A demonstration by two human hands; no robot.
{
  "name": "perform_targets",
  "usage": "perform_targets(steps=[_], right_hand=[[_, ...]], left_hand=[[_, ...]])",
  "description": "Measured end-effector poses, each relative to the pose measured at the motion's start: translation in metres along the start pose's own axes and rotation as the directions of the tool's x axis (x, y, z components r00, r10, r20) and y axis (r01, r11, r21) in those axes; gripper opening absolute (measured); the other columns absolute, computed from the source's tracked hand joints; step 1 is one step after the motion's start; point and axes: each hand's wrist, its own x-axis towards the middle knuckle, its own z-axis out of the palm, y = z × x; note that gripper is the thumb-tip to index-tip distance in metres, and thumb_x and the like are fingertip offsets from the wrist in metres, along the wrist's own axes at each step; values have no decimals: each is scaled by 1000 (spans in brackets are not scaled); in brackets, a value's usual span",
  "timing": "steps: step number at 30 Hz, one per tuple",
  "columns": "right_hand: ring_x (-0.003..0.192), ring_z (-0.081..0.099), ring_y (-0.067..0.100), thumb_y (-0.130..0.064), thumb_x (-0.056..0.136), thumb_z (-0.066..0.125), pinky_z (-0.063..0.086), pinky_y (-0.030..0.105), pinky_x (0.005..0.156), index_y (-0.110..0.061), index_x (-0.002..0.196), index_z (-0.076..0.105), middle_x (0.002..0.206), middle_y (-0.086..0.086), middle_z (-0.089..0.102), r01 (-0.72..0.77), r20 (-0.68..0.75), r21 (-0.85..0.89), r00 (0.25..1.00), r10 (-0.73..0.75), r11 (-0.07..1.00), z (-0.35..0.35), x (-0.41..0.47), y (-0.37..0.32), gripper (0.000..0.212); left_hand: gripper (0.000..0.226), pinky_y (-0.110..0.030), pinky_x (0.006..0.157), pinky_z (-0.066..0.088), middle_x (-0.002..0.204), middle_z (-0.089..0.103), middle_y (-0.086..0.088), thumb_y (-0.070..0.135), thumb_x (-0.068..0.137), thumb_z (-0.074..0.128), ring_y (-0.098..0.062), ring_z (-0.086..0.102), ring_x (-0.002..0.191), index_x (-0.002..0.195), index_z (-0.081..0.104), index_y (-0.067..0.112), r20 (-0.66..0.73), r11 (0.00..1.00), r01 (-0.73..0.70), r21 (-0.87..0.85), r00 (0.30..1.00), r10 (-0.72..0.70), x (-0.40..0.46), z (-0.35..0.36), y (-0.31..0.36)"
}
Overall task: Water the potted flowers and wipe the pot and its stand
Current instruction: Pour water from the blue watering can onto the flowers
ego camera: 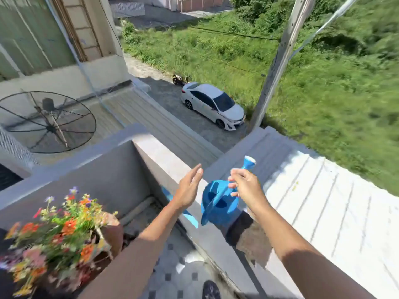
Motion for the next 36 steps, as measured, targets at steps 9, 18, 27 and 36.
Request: perform_targets(steps=[9,18,27,36], right_hand=[[73,69,19,-27,101,49,51,26,59,-14,90,65,88,10,72,-353,90,72,934,346,933,18,32,59,23],[76,66,13,-30,98,55,54,26,62,-14,100,67,83,1,69,-300,136,-79,941,309,951,32,31,59,20],[58,61,10,-18,96,55,45,19,55,-13,74,59,71,3,63,-93,276,-280,945,173,956,68,-33,21,22],[44,52,12,-25,90,54,50,28,47,-14,63,51,57,5,55,282,504,-440,863,-26,853,139,-152,-28,30]], left_hand=[[42,-25,109,33,137,57,0,36,100,46,-14,49,129,134,57,14,52,947,296,-127,955,-292,41,52,-51],[33,-23,80,49,94,68,1,36,100,44,-13,60,86,110,66,14,32,934,299,-197,954,-299,15,50,-44],[26,-15,71,41,83,63,11,41,97,46,-1,53,75,95,65,23,-213,961,232,-149,942,-260,-79,-1,-43],[41,-44,85,51,100,66,4,62,84,47,-19,64,94,112,54,32,-469,946,129,-297,844,-262,-199,-89,-27]])
